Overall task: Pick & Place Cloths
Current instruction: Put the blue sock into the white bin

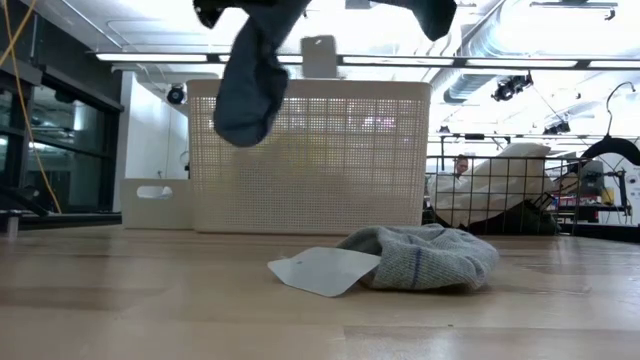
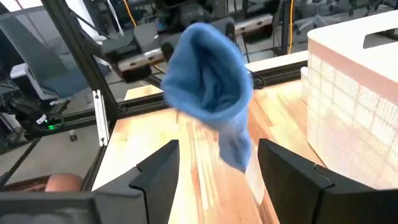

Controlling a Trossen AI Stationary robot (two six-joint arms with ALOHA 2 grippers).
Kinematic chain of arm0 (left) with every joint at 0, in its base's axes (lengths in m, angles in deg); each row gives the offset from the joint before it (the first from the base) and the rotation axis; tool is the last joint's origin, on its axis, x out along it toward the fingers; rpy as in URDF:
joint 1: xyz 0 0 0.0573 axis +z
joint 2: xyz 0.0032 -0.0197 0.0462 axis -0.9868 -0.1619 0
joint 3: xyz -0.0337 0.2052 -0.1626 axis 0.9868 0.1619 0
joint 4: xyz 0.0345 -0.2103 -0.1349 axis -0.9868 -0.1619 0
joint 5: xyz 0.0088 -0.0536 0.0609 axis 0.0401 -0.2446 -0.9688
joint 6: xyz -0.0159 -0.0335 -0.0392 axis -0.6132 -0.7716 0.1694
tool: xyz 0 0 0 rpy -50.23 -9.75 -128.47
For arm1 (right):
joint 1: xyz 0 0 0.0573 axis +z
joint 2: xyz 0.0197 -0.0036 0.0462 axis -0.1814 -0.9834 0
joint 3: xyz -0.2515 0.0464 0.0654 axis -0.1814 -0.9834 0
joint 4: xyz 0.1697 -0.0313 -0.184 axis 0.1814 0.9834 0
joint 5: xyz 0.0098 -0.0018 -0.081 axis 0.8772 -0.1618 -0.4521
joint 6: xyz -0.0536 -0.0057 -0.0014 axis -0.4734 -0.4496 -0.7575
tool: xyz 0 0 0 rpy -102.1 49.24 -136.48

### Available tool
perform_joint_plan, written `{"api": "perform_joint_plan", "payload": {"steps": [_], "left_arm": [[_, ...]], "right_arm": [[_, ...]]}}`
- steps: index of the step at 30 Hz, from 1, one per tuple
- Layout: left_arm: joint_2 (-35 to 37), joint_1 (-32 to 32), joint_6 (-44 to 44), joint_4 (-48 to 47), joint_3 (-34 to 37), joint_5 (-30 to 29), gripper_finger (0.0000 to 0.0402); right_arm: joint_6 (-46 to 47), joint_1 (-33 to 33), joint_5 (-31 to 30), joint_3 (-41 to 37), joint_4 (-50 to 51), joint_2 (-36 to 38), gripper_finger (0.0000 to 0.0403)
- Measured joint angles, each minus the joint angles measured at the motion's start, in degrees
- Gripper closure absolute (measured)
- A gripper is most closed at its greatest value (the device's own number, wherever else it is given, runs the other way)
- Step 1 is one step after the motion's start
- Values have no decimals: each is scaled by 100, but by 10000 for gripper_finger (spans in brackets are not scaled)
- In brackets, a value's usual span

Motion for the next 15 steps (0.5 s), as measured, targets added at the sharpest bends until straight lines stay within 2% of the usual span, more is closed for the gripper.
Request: {"api": "perform_joint_plan", "payload": {"steps": [4,15], "left_arm": [[347,-157,-320,-512,4,-452,398],[1289,-1076,-978,-1881,2,-2795,398]], "right_arm": [[17,2,1,0,88,0,196],[80,106,0,0,126,-4,196]]}}
